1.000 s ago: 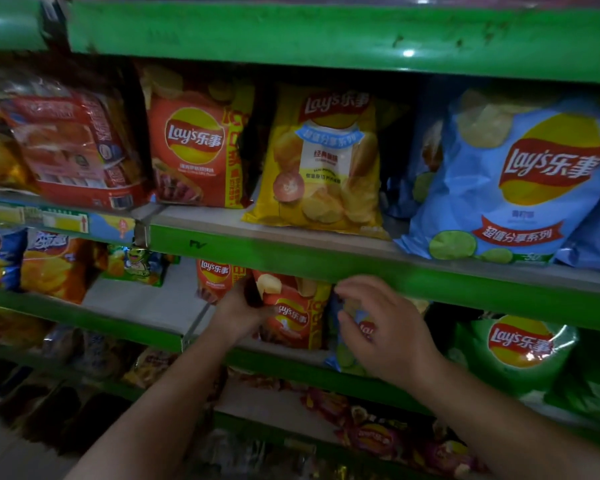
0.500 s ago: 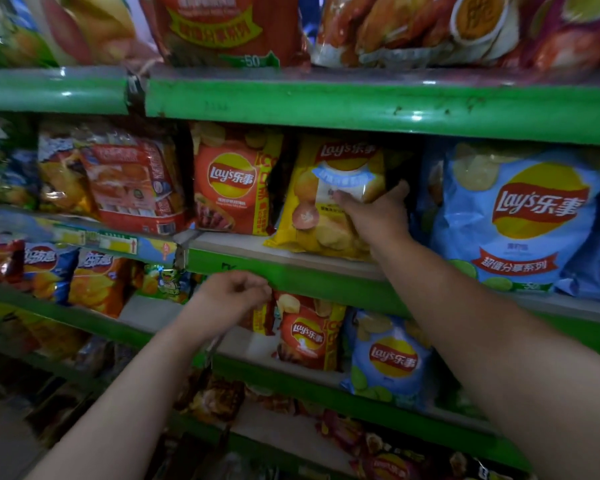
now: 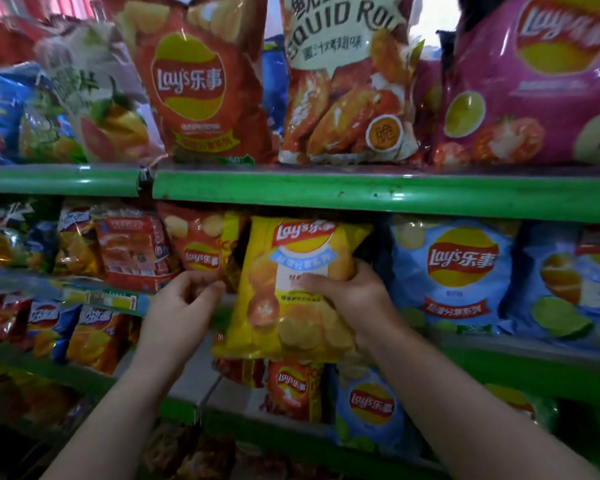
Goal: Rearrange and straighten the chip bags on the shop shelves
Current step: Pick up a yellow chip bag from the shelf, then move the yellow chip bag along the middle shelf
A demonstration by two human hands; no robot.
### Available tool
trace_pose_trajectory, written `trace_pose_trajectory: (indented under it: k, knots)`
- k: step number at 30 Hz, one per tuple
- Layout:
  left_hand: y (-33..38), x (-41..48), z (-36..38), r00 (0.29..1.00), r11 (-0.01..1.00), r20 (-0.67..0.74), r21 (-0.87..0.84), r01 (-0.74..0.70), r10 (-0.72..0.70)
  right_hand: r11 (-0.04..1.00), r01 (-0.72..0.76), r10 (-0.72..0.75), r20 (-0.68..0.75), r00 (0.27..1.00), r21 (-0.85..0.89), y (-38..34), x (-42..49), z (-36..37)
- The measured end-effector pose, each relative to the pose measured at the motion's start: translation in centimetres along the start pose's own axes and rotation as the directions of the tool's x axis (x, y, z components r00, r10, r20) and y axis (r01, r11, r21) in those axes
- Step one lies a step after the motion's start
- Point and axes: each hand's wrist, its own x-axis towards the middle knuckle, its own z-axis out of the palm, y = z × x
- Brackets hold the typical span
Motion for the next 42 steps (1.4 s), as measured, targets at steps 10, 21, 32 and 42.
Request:
trace_pose_trajectory:
  k: [10,21,32,42]
  knots:
    - [-0.6,3.4,1.7,0.993,0.940,0.023,0.321,-0.119,0.118,0.994,0.097,-0.091,0.110,0.990,-0.053,1.3,-4.8,-2.7]
    - [-1.7,9.0,3.9,0.997,0.797,-0.059,0.603,-0.005,0.051,0.990,0.130,-0.124,0.105,0.987,-0.050,2.0,-4.0,-4.2]
    - [1.5,11.0,4.6,0.975,0.891,-0.184,0.453,-0.028,0.124,0.988,0.149,-0.143,0.129,0.981,-0.035,3.0,-4.3,-5.0]
    - [-2.3,11.6,5.0,0.899,0.999,0.435,0.032,0.035,-0.045,0.986,0.163,-0.153,0.232,0.961,-0.023,3.7,-5.8,-7.1]
